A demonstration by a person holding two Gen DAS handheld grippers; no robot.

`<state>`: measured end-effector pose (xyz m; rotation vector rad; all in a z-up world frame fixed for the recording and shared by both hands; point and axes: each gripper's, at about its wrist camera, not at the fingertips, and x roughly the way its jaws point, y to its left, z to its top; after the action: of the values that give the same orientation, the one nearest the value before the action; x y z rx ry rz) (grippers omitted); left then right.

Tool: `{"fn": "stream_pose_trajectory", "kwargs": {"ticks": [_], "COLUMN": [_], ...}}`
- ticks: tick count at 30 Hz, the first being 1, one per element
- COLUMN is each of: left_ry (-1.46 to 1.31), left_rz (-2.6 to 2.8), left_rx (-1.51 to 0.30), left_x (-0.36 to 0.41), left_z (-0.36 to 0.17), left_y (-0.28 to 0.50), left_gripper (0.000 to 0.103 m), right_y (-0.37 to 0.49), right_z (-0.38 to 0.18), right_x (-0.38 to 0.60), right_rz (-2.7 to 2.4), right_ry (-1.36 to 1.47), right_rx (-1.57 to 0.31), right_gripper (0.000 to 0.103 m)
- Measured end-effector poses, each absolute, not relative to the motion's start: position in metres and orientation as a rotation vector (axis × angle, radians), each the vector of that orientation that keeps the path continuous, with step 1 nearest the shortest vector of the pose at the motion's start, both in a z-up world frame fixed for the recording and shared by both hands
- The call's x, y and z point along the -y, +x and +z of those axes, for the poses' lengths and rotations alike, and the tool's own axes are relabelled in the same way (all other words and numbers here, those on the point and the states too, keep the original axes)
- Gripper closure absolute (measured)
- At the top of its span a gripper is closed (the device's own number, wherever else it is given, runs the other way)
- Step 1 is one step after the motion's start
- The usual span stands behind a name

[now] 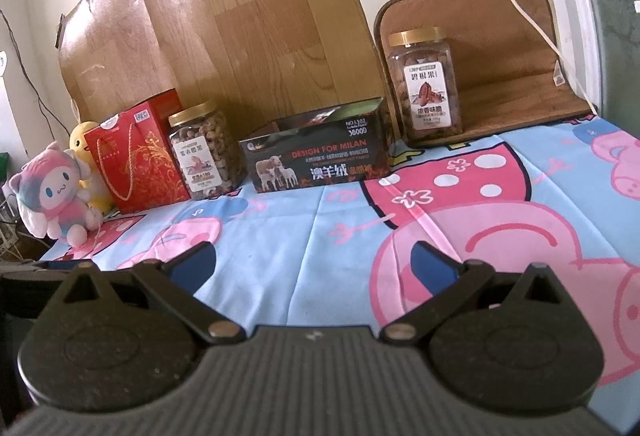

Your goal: Organize snacks

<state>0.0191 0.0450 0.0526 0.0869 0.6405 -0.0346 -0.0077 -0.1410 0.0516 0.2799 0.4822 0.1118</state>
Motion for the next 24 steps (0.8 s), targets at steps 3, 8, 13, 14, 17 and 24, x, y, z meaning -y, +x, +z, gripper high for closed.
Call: {"fn": "stream_pose_trajectory", "kwargs": {"ticks": [3,8,13,14,17,24], "left_ry": [0.102,0.101,0.112,0.115,0.116,0.113], "left_rz": [-0.028,-0.025,-0.015,-0.014,-0.015,-0.003], "left_rx": [-0.631,-0.613,-0.602,-0.603,-0.603,-0.585], "left_x": [-0.0434,-0.0445,-0.0446,-0.044,-0.0434,-0.0445], "left_z": [0.0525,0.0546,0.0556,0.0556,0.0556,0.0569], "left_y": [0.018,0.0161,0.0157,0.0156,0.0153,0.0143], "left_gripper": [0.0,0.0,0.0,0.0,0.0,0.0], "right_y": [-0.0097,-0.0128,-0.0124,-0.0123,-0.014,-0.0151], "right_z": [0.0522,0.0534,0.0533,0.0532,0.0534,0.0529], "right_x": [0.1406,0.1392,0.1387,0.1386,0.1383,0.1387], "right_rz": [0.112,0.113,0.113,0.115,0.114,0.116], "right_ry": [0.272,0.254,0.251,0.25,0.252,0.264], "right_rx": [-0.471,-0.452,-0.452,-0.452,-0.444,-0.447], "right_gripper": [0.0,0.0,0.0,0.0,0.0,0.0]}}
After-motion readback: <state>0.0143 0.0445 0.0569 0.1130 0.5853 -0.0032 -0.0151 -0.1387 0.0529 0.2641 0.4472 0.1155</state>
